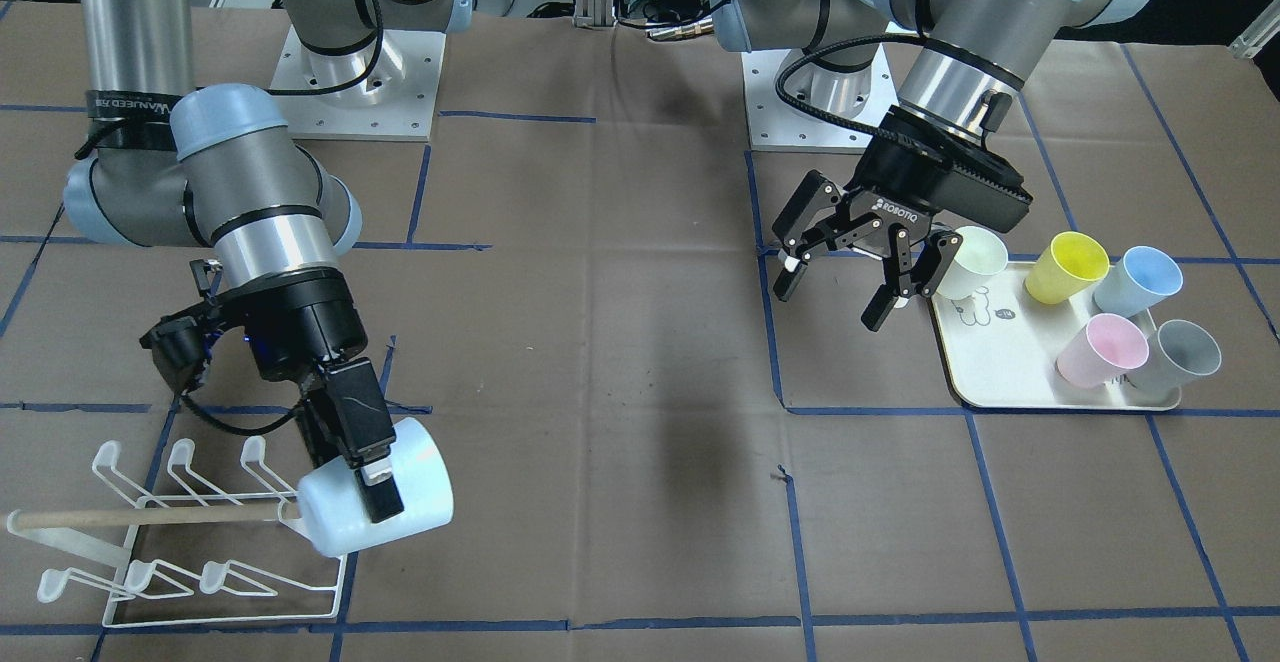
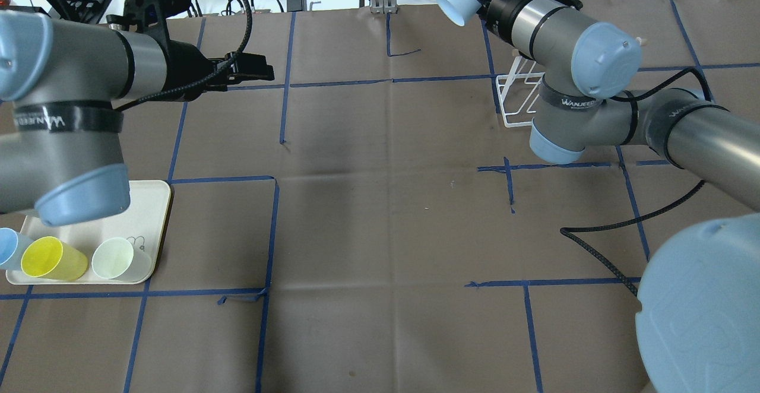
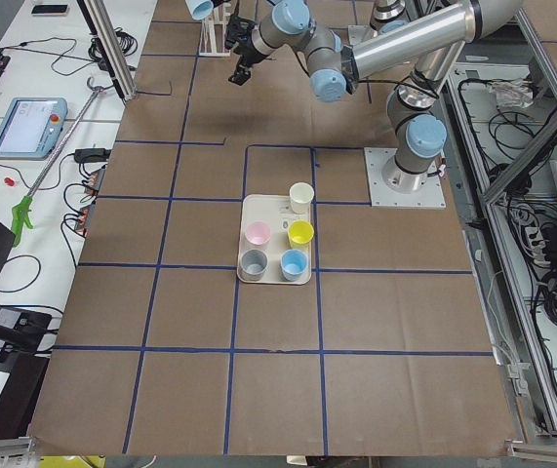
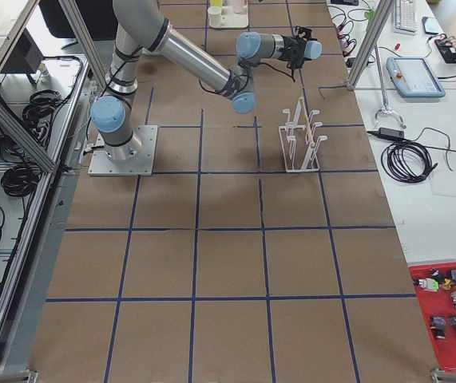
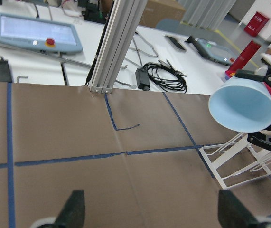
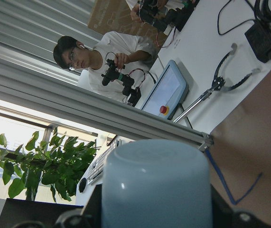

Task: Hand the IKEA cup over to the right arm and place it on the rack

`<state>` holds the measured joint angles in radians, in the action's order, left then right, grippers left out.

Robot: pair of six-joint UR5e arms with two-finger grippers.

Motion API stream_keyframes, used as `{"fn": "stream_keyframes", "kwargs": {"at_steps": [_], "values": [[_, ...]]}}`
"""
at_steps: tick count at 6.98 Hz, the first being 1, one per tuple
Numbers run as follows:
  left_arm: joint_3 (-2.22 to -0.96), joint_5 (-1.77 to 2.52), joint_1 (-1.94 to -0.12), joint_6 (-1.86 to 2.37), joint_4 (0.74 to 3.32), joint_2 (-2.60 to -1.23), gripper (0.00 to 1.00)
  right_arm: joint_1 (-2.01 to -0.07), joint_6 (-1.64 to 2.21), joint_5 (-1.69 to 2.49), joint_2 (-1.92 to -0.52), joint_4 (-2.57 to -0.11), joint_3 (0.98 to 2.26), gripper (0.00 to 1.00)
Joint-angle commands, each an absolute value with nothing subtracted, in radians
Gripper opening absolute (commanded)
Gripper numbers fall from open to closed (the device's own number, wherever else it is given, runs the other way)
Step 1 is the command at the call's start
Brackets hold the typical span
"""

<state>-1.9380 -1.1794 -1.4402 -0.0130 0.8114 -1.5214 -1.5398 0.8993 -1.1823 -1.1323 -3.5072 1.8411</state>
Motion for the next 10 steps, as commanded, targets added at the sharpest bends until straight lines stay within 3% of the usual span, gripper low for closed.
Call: {"fn": "stream_keyframes", "kwargs": {"at_steps": [1,3,5,10], "values": [[-1.763,-1.363,-1.475,-0.009,1.201,-1.540,0.98,-1.487,0.449,-1.287,-1.131,-3.577,1.844,0.44],[-1.610,-1.569,-1.583,-0.008,1.446,-1.589,0.99,-1.457,0.255,-1.336,-1.120,-3.596,1.844,0.39],[-1.604,-1.592,-1.588,-0.009,1.474,-1.585,0.99,-1.445,0.134,-1.365,-1.014,-3.781,1.821,0.39],[-1.629,-1.585,-1.554,-0.035,1.485,-1.572,0.99,-1.414,0.025,-1.361,-0.916,-3.889,1.847,0.40]]}}
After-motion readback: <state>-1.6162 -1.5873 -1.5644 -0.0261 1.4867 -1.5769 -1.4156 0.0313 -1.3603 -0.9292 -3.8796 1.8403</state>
